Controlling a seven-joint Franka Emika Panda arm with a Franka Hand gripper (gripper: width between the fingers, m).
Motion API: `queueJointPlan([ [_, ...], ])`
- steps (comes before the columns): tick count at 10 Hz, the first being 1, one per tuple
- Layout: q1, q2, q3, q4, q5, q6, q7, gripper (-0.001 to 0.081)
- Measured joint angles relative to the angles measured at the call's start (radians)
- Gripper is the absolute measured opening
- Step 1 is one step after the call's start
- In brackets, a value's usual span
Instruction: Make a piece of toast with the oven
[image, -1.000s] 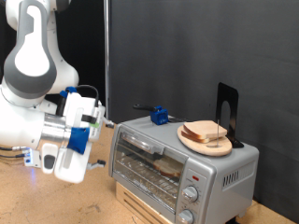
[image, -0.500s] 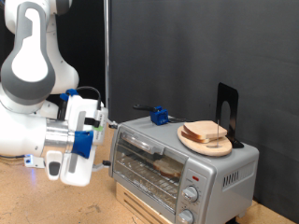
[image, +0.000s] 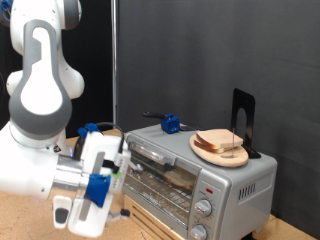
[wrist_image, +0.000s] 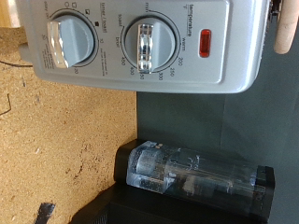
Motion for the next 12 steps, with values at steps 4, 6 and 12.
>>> queueJointPlan([
  [4,-0.021,0.044,0.002,0.057,-0.051,-0.182,-0.027,0.0808],
  [6,-0.020,0.143,0.017,0.164,-0.039,-0.213,-0.031,0.0808],
  [12,0.001,0.410,0.039,0.427,-0.036,-0.184,-0.020,0.0808],
])
